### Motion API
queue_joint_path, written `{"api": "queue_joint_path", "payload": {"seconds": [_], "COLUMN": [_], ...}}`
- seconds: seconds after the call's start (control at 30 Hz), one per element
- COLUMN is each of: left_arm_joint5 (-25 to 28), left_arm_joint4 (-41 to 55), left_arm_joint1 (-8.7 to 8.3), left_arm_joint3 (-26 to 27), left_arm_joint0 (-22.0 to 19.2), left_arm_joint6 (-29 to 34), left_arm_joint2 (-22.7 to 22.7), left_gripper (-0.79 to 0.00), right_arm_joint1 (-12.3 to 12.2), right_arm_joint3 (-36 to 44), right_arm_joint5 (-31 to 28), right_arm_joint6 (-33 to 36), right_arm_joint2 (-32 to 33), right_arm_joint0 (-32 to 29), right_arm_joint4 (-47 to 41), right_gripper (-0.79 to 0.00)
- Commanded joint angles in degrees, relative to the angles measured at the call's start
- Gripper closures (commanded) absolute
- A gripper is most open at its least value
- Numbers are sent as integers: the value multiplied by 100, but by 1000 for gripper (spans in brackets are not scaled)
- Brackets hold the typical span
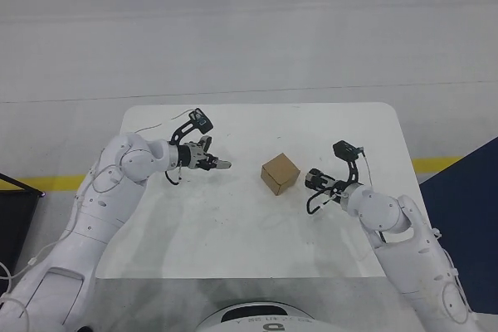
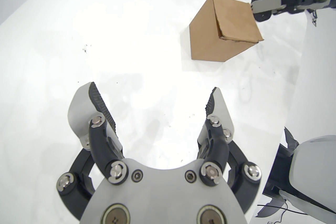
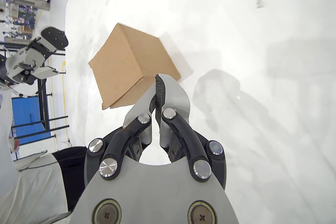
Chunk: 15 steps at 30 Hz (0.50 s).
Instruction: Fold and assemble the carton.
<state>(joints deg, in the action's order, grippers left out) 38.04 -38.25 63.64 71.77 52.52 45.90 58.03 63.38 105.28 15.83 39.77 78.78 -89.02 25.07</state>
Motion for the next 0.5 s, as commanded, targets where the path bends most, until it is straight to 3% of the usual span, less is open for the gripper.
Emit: {"api": "queue_joint_path", "payload": {"seconds": [0.0, 0.17, 0.47], "left_arm_joint5": [-145, -508, -698], "left_arm_joint4": [-298, -768, -940], "left_arm_joint1": [57, 350, 1114], "left_arm_joint3": [-69, -465, -1552], "left_arm_joint0": [-104, -586, -1492], "left_arm_joint6": [-253, -773, -1159], "left_arm_joint2": [-182, -942, -2333], "left_gripper": [-785, -785, -785], "right_arm_joint1": [-18, -39, -33], "right_arm_joint3": [241, 829, 1391], "right_arm_joint5": [21, -47, -250], "right_arm_joint6": [-200, -743, -1409], "right_arm_joint2": [262, 825, 1554], "right_arm_joint0": [-252, -960, -2041], "right_arm_joint4": [-75, -316, -613], "right_gripper": [0, 0, 0]}}
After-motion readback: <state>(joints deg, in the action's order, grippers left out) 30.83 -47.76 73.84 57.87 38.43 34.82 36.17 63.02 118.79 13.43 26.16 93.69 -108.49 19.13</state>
